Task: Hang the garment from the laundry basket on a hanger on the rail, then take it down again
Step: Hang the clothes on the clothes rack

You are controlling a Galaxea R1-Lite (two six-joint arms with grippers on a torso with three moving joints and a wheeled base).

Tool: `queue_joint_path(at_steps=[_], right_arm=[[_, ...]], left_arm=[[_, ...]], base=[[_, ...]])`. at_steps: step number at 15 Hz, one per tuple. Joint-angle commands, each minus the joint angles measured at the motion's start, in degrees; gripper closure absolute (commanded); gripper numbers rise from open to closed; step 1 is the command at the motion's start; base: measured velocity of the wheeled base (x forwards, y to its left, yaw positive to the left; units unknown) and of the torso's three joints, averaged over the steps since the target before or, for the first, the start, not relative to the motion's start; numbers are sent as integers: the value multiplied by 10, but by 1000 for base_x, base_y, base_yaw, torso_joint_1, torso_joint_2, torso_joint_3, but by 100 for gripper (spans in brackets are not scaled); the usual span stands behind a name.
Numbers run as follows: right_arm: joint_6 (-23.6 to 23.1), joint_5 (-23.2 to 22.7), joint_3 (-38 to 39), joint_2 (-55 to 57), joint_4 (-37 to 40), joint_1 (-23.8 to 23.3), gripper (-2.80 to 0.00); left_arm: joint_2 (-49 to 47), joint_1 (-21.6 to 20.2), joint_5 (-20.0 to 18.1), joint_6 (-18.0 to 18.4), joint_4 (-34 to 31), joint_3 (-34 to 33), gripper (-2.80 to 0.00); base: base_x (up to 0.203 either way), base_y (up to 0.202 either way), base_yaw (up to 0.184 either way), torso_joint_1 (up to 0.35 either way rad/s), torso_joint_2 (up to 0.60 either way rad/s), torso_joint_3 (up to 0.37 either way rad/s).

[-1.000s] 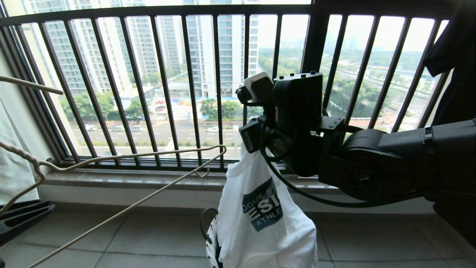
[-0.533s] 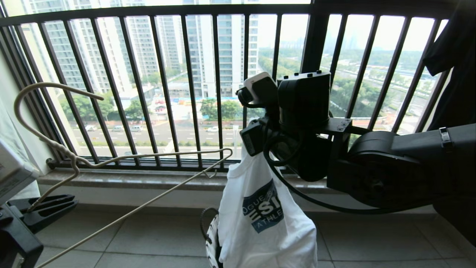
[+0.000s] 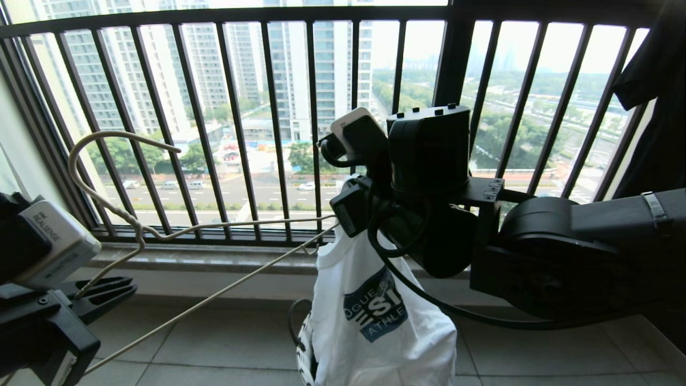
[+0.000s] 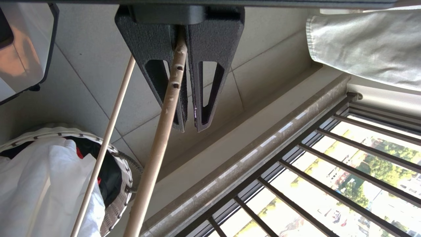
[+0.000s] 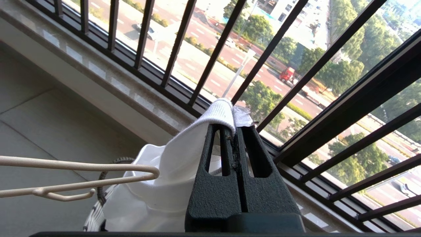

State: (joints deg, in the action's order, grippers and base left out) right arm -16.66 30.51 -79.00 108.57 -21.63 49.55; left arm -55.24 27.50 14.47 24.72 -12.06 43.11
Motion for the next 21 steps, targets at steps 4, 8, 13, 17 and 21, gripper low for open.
queue_joint_path(at_steps=[4, 8, 13, 17, 21], right_arm=[[-19, 2, -3, -5, -3, 17, 0], [-22, 11, -1, -6, -1, 34, 0], [-37, 14, -4, -4, -2, 48, 0], [-40, 15, -12, 0, 0, 48, 0], [-43, 15, 3, -3, 3, 49, 0]], left_arm=[[-3, 0, 1, 2, -1, 0, 0], [-1, -1, 1, 2, 0, 0, 0], [2, 0, -1, 5, 0, -6, 0], [14, 1, -15, 17, -1, -16, 0], [41, 0, -26, 45, -1, -27, 0]], base=[[0, 0, 0, 0, 0, 0], [0, 0, 0, 0, 0, 0], [0, 0, 0, 0, 0, 0], [0, 0, 0, 0, 0, 0], [0, 0, 0, 0, 0, 0]])
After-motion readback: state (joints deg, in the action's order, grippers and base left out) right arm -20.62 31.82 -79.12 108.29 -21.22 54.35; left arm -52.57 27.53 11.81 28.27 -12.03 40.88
